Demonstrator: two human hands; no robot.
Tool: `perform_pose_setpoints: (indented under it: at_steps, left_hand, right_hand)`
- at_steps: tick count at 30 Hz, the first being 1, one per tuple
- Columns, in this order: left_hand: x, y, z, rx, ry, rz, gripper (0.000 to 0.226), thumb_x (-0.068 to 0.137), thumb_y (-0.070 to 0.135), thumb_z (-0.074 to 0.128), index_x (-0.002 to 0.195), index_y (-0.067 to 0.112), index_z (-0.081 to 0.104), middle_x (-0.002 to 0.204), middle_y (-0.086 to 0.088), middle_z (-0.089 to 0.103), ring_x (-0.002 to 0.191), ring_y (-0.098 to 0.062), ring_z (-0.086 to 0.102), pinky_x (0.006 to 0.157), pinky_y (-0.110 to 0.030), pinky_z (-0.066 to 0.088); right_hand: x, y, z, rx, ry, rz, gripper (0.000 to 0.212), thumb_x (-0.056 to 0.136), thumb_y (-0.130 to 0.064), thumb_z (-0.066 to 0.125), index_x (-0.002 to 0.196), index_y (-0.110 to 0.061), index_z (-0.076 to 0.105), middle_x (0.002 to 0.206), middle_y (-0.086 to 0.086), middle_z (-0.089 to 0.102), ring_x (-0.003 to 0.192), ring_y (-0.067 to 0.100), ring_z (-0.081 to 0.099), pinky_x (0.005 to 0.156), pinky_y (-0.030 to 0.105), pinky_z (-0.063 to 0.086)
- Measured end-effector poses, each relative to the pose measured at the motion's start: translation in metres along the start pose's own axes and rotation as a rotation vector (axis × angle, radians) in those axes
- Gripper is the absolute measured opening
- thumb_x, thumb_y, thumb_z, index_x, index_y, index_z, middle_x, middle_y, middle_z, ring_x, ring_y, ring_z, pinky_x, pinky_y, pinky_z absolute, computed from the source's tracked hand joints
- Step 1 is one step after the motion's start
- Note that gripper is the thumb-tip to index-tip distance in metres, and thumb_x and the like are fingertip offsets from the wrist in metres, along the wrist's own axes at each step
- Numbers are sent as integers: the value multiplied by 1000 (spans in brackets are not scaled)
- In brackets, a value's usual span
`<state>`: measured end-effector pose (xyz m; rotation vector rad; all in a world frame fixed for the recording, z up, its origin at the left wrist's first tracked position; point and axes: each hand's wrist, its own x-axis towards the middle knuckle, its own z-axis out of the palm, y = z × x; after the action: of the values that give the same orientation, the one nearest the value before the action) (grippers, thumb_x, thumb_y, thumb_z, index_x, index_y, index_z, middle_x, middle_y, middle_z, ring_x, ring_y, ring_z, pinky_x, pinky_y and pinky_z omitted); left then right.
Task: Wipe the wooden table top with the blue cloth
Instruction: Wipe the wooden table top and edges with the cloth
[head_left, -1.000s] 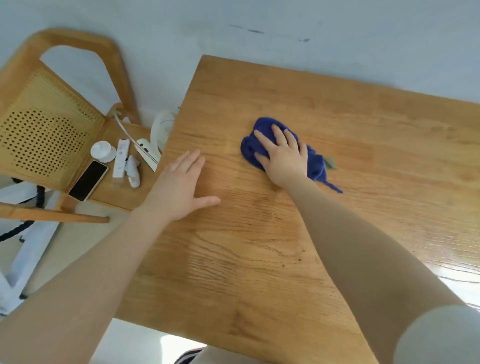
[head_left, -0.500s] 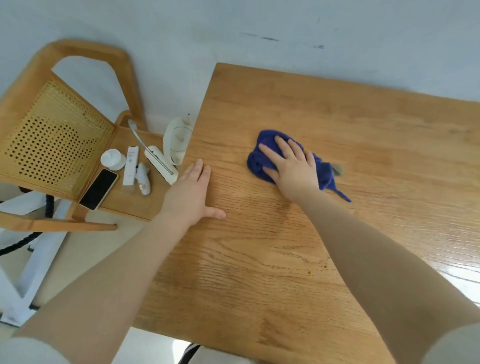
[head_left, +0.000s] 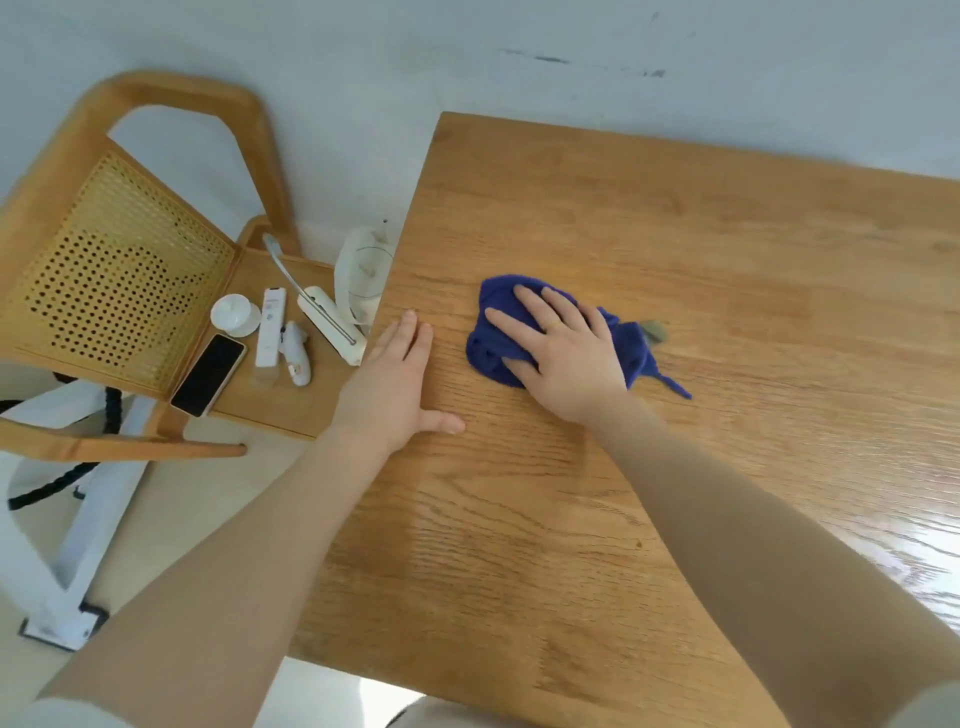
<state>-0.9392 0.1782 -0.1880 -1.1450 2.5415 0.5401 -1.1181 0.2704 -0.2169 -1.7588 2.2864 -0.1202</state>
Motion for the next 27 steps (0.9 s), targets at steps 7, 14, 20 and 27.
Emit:
perform_pose_setpoints:
  at_steps: [7, 14, 20, 27]
  left_hand:
    - [-4, 1, 0, -13, -9, -15, 117, 68, 59, 67, 149, 15, -4, 157, -1, -15, 145, -16, -9, 116, -30, 5]
    - [-7, 9, -6, -31, -16, -32, 112, 72, 51, 71, 150, 15, -2, 158, 0, -13, 145, -17, -6, 116, -29, 9]
    - [-5, -1, 4, -98, 9, -16, 116, 68, 57, 68, 149, 17, -5, 157, 1, -16, 145, -16, -10, 116, -28, 1]
    - [-8, -14, -1, -172, 36, 45, 97, 79, 48, 66, 150, 16, 8, 158, 4, -5, 145, -13, 0, 117, -28, 9]
  right_hand:
    - [31, -11, -5, 30, 3, 51, 49, 95, -44, 33, 142, -44, 21, 157, -1, 12, 143, 25, 8, 115, 47, 3]
    - [-26, -17, -3, 8, -170, -306, 49, 93, -44, 24, 142, -45, 19, 157, -5, 11, 144, 21, 6, 114, 45, 2]
    - [46, -16, -5, 11, -38, -12, 48, 97, -43, 29, 143, -42, 15, 158, -3, 7, 144, 23, 4, 114, 46, 4]
    - [-9, -43, 9, -6, -32, -132, 55, 88, -53, 22, 141, -40, 27, 155, 1, 21, 141, 27, 19, 112, 48, 12]
